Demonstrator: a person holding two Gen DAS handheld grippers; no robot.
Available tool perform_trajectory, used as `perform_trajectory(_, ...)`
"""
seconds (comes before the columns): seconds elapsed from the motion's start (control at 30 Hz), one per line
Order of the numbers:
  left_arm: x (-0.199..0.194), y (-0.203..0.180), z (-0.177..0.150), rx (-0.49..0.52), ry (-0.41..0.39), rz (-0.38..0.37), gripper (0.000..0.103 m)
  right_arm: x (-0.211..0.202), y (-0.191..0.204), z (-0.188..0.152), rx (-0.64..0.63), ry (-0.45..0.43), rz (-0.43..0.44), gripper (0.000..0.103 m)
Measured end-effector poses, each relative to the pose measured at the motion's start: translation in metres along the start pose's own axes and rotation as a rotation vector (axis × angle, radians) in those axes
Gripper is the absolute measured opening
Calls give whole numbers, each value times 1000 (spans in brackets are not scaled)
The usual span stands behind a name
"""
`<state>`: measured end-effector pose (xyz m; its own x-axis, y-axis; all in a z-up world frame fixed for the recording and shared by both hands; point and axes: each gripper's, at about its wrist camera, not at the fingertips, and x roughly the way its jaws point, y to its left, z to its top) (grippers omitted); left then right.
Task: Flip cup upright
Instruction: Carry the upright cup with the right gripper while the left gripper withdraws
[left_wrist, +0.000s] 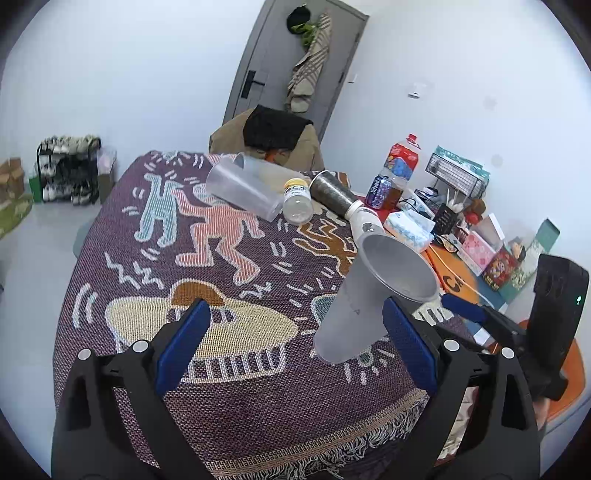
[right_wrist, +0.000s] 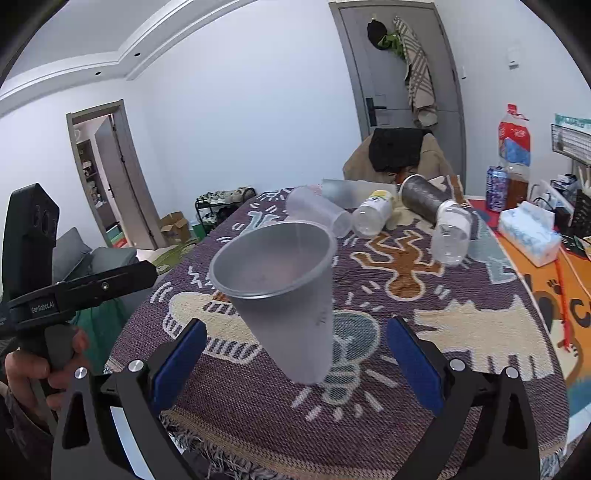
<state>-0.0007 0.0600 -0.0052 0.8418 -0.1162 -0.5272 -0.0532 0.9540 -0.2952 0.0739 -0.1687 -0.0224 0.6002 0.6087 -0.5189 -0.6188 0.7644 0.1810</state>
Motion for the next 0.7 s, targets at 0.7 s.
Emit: perform_trajectory(0.7,-31,-50,-26,204,-124,114,98,-51,-26,-23,35,-68,-68,95)
